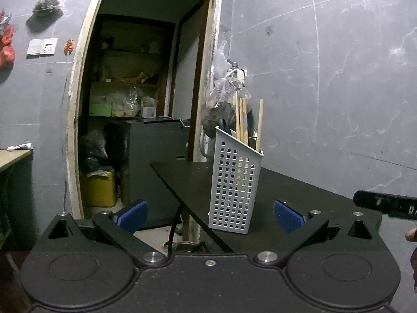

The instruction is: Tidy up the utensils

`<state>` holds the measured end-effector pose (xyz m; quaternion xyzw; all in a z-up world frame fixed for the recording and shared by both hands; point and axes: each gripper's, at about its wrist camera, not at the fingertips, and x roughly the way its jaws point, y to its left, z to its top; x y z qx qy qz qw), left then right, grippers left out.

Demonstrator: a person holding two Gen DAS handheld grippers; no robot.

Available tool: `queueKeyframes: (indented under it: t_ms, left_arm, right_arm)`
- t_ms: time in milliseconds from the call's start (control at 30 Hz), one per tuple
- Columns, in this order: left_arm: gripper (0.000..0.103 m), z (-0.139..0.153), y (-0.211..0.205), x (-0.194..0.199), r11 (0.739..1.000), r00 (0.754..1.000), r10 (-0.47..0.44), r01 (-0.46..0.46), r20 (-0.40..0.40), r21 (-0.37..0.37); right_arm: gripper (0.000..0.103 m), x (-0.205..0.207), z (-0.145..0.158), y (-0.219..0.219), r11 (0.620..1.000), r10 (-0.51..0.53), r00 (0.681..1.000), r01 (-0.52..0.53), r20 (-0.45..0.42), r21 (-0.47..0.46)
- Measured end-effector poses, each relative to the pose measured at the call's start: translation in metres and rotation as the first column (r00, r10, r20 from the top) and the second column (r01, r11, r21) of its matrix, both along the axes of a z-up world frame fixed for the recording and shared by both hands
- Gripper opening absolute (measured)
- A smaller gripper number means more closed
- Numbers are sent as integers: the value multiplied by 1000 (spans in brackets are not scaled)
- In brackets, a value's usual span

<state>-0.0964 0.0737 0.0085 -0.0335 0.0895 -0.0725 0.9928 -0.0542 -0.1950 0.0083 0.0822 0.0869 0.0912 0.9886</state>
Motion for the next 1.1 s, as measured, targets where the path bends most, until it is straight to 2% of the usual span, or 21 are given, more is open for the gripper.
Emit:
queueKeyframes:
  t_ms: [133,433,1100]
  left_arm:
    - [102,-3,-1,-8,1000,1000,29,-29,-7,8]
    - [102,-6,-1,-29,997,997,70,-70,26,21]
    - [102,-8,1,-26,997,997,77,-77,12,18]
  right_arm:
    - [103,-12,-1,14,998,-6,1000,6,-4,-60]
    - [103,-24,-2,25,997,35,999,-35,-1,-67]
    - [103,-20,-2,28,996,40,999,-41,-14,-78]
